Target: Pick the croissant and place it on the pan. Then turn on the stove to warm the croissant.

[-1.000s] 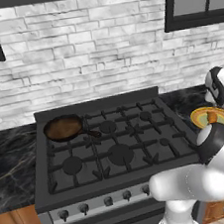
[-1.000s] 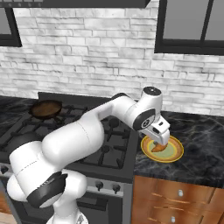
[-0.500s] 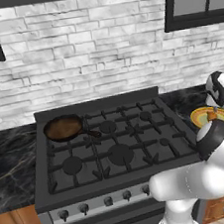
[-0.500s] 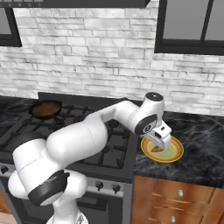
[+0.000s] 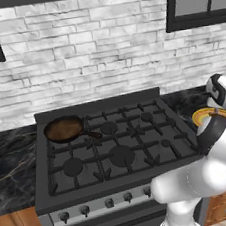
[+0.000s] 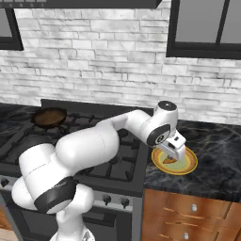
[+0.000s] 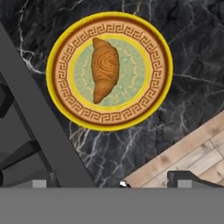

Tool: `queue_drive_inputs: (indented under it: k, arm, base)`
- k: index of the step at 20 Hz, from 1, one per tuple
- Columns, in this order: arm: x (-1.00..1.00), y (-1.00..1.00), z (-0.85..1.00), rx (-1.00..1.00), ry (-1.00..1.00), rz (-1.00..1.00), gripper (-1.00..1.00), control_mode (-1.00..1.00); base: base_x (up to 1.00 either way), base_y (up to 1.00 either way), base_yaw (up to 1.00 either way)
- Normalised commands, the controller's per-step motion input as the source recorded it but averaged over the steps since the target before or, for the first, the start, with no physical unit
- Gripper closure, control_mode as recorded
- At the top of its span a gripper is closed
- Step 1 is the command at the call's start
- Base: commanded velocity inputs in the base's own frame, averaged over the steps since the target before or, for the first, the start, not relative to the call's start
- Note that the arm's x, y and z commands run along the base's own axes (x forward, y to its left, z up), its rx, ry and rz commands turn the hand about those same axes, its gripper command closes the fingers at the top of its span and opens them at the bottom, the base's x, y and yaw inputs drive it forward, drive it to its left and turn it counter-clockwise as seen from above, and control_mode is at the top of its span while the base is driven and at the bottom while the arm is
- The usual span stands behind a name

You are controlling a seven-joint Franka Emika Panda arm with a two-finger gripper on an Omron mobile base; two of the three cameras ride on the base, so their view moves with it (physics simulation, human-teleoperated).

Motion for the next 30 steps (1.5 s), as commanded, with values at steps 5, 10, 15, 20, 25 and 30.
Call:
queue_drive_inputs:
  k: [5, 10, 15, 20, 25, 30]
  arm:
    - [0.27, -0.16, 0.0, 0.01, 0.0, 0.0, -1.0, -1.0]
    - [0.22, -0.13, -0.05, 0.01, 0.0, 0.0, -1.0, -1.0]
    - [0.13, -0.1, -0.17, 0.0, 0.0, 0.0, -1.0, -1.0]
    - [0.11, -0.05, -0.27, 0.0, 0.0, 0.0, -1.0, -1.0]
    - [0.17, 0.0, -0.25, 0.0, 0.0, 0.0, -1.0, -1.0]
    - [0.15, -0.02, -0.17, 0.0, 0.0, 0.0, -1.0, -1.0]
  base:
    - [0.0, 0.0, 0.0]
    - [0.0, 0.0, 0.0]
    - [0.0, 0.0, 0.0]
    - [0.0, 0.0, 0.0]
    - [0.0, 0.0, 0.0]
    - [0.0, 0.0, 0.0]
